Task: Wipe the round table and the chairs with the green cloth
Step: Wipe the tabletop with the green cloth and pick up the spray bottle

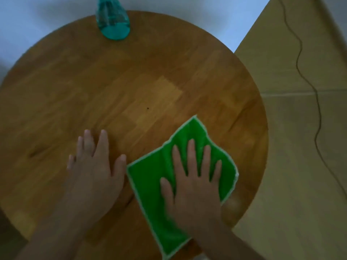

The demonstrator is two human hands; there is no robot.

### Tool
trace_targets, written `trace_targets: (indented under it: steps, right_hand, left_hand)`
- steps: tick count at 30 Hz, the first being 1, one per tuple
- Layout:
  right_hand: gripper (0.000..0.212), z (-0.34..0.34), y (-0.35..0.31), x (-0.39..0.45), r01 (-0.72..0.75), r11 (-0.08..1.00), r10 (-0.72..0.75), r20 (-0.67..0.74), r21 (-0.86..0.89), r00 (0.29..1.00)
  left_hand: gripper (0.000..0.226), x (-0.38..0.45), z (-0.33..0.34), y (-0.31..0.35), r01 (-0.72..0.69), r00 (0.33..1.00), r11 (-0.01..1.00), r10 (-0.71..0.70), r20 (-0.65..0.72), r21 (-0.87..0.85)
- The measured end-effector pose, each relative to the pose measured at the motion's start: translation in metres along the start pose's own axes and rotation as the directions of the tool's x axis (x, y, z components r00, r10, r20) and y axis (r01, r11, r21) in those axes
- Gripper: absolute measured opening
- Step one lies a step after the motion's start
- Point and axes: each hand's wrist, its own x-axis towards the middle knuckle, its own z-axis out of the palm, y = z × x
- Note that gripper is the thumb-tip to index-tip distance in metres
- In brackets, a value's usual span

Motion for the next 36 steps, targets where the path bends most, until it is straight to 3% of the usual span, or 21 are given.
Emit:
trace_targets:
  steps: [4, 7, 8, 10, 12, 14, 17, 19, 22, 24, 26, 28, 30, 32, 36]
  right_hand:
    - [0.071, 0.017, -0.068, -0.056, 0.358, 0.934, -0.350, 0.202, -0.005, 0.915]
    - [0.062, 0.007, -0.039, -0.031, 0.480, 0.874, -0.483, 0.222, 0.071, 0.847]
    - [0.062, 0.001, -0.018, -0.014, 0.475, 0.879, -0.476, 0.169, 0.047, 0.863]
    - [0.066, -0.009, 0.027, 0.034, 0.332, 0.940, -0.333, 0.010, -0.074, 0.943]
    - [0.067, -0.023, 0.060, 0.083, 0.079, 0.995, -0.079, 0.006, -0.066, 0.997]
    - [0.074, -0.030, 0.066, 0.114, -0.080, 0.996, 0.080, -0.011, -0.027, 0.997]
    - [0.077, -0.027, 0.026, 0.127, -0.155, 0.988, 0.155, -0.028, -0.002, 0.987]
    - [0.076, -0.019, -0.021, 0.121, -0.048, 0.999, 0.048, -0.011, -0.019, 0.999]
    - [0.070, -0.002, -0.101, 0.080, 0.277, 0.959, -0.276, 0.030, -0.066, 0.961]
    - [0.068, 0.010, -0.140, 0.037, 0.498, 0.861, -0.494, 0.067, -0.103, 0.867]
    - [0.068, 0.017, -0.153, 0.001, 0.696, 0.711, -0.682, 0.148, -0.098, 0.717]
    - [0.066, 0.018, -0.142, -0.012, 0.818, 0.571, -0.799, 0.188, -0.066, 0.572]
    - [0.061, 0.016, -0.130, -0.005, 0.867, 0.497, -0.847, 0.196, -0.033, 0.493]
    - [0.061, 0.013, -0.132, 0.016, 0.866, 0.499, -0.849, 0.178, -0.046, 0.498]
    - [0.066, 0.006, -0.184, 0.087, 0.740, 0.653, -0.735, 0.098, -0.164, 0.670]
  left_hand:
    - [0.080, 0.005, -0.008, -0.010, 0.092, 0.994, 0.991, -0.097, 0.057, 0.096]
    - [0.079, 0.002, -0.009, -0.018, 0.089, 0.994, 0.991, -0.096, 0.062, 0.105]
    - [0.079, 0.000, -0.009, -0.021, 0.095, 0.993, 0.990, -0.101, 0.055, 0.100]
    - [0.078, -0.005, -0.008, -0.029, 0.122, 0.991, 0.986, -0.127, 0.046, 0.110]
    - [0.077, -0.011, -0.006, -0.039, 0.139, 0.988, 0.981, -0.146, 0.046, 0.132]
    - [0.075, -0.013, -0.004, -0.048, 0.129, 0.990, 0.984, -0.135, 0.038, 0.125]
    - [0.073, -0.015, -0.007, -0.059, 0.128, 0.991, 0.988, -0.130, 0.013, 0.081]
    - [0.070, -0.018, -0.013, -0.069, 0.139, 0.990, 0.989, -0.137, -0.030, 0.049]
    - [0.067, -0.029, -0.021, -0.088, 0.166, 0.979, 0.982, -0.175, -0.101, -0.084]
    - [0.064, -0.042, -0.023, -0.097, 0.176, 0.968, 0.968, -0.203, -0.145, -0.177]
    - [0.061, -0.056, -0.020, -0.101, 0.154, 0.968, 0.962, -0.193, -0.161, -0.226]
    - [0.058, -0.069, -0.015, -0.101, 0.110, 0.979, 0.967, -0.145, -0.144, -0.229]
    - [0.056, -0.077, -0.010, -0.102, 0.084, 0.988, 0.975, -0.109, -0.114, -0.206]
    - [0.055, -0.079, -0.007, -0.102, 0.075, 0.992, 0.980, -0.092, -0.087, -0.184]
    - [0.053, -0.069, -0.011, -0.103, 0.027, 0.990, 0.990, -0.046, -0.137, -0.138]
